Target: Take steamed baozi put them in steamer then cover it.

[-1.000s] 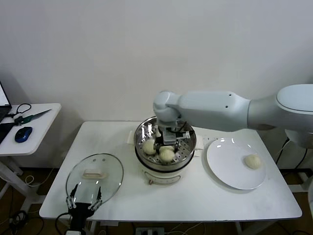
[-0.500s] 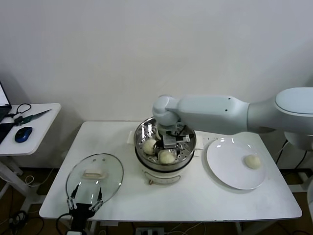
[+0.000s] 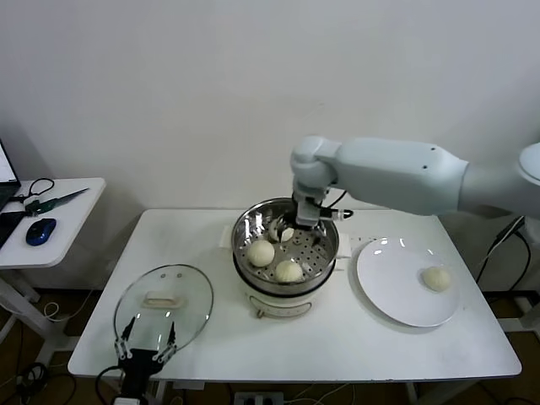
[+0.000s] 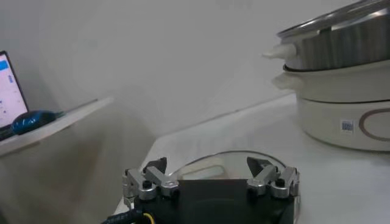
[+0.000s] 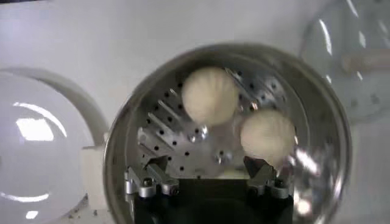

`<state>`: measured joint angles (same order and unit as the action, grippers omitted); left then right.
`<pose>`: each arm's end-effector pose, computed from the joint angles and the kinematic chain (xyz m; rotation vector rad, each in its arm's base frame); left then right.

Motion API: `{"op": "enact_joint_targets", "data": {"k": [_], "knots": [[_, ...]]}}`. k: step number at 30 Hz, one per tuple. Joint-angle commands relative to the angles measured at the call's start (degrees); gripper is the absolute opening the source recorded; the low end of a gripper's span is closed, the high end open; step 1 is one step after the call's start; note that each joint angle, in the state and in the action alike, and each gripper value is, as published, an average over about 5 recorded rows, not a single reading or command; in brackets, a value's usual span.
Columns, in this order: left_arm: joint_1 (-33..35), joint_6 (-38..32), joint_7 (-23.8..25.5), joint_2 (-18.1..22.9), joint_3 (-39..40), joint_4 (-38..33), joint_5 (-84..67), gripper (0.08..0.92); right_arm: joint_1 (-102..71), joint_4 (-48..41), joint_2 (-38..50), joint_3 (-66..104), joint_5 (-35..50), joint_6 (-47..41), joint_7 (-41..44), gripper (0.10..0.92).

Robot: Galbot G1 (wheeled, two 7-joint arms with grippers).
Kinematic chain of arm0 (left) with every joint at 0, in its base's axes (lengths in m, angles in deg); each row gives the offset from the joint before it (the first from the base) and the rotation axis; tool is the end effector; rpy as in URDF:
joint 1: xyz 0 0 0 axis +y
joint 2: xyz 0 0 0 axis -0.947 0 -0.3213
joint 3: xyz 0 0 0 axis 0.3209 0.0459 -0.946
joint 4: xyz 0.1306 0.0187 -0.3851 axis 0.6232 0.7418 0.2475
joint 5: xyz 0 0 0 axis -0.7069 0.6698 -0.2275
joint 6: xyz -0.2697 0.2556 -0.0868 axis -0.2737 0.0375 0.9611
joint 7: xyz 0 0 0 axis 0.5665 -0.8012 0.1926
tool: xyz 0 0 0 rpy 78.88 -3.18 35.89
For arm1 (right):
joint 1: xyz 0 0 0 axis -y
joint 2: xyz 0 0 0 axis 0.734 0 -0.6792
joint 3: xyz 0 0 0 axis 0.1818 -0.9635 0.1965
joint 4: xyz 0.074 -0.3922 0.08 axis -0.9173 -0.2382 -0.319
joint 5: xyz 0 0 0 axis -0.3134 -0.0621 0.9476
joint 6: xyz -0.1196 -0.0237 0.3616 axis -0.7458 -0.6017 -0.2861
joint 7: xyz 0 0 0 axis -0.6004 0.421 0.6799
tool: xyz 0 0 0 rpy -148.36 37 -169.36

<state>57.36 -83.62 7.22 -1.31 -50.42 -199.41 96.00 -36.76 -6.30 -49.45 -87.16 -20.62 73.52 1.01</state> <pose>0.1082 0.0707 -0.4310 0.0999 -2.8674 -0.4869 0.6287 0.0811 -0.0366 1.9041 -0.6136 2.2193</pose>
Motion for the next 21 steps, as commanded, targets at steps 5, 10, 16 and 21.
{"op": "enact_joint_targets", "data": {"k": [5, 10, 16, 21], "knots": [[0.0, 0.1, 0.1, -0.2, -0.1, -0.3, -0.1, 0.823, 0.0, -8.2, 17.2, 0.5, 25.9, -32.6, -1.4, 0.823], [0.2, 0.1, 0.1, -0.2, -0.4, -0.5, -0.1, 0.823, -4.8, -8.5, 23.9, 1.4, 19.9, -31.4, 0.2, 0.823], [0.6, 0.5, 0.1, 0.1, -0.4, -1.0, 0.0, 0.823, -19.1, -13.5, 28.8, 13.0, 8.1, -26.4, 0.6, 0.823], [0.8, 0.9, 0.2, 0.2, -0.3, -1.4, 0.5, 0.823, -27.9, -17.0, 29.7, 20.9, 1.8, -22.8, 1.4, 0.823]]}}
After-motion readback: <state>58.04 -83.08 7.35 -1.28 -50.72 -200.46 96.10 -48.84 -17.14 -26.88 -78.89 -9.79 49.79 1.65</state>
